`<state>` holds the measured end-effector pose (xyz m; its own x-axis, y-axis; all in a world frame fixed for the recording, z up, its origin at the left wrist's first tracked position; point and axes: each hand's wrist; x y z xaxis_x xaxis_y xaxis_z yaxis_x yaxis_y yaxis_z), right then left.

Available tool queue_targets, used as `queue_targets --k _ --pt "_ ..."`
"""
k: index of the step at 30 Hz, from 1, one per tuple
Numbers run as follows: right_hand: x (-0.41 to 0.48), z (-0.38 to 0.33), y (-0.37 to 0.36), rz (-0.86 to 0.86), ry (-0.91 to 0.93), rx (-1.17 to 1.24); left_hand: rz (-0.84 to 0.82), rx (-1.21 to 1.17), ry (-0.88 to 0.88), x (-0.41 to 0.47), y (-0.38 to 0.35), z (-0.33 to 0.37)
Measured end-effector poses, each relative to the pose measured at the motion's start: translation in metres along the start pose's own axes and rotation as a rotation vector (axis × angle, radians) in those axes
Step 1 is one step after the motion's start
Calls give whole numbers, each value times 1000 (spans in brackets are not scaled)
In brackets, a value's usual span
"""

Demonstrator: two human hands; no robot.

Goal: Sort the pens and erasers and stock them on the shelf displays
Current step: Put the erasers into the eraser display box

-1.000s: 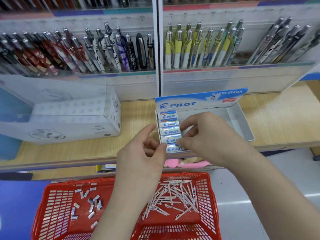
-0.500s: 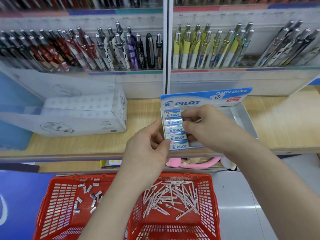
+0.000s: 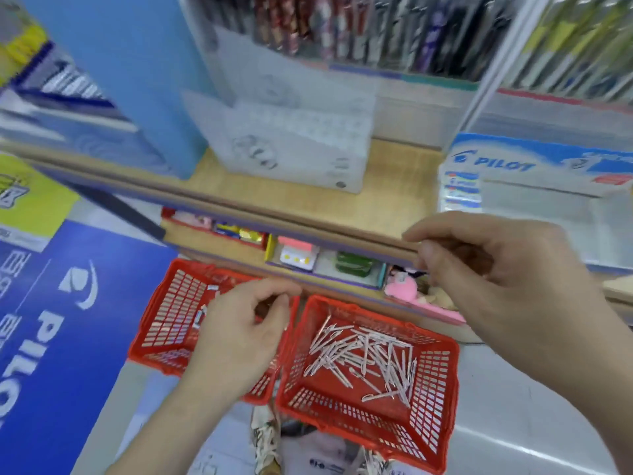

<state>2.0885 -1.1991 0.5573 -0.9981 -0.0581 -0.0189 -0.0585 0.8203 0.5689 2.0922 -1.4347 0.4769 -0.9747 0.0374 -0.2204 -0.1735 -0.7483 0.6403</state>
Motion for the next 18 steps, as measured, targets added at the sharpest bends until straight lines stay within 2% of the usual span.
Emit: queue_targets --k 4,8,12,18 --pt "6 -7 -68 -166 79 -151 -57 147 128 -22 32 -71" --pt "17 4 -167 -417 -14 -269 -130 305 192 -28 68 -156" --pt "21 33 -280 -512 -138 -276 -210 399 257 -13 87 -258" --pt "22 113 -447 -591 -352 -276 -268 536 241 24 76 -414"
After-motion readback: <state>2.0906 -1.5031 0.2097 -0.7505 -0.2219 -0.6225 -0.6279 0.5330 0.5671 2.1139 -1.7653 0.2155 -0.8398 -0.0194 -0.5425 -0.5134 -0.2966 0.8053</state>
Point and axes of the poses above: each hand's wrist, its own x-axis towards the middle knuckle, its own y-axis out of the back of the hand, z = x × y, and after that the axes turned 6 degrees about x, right-handed
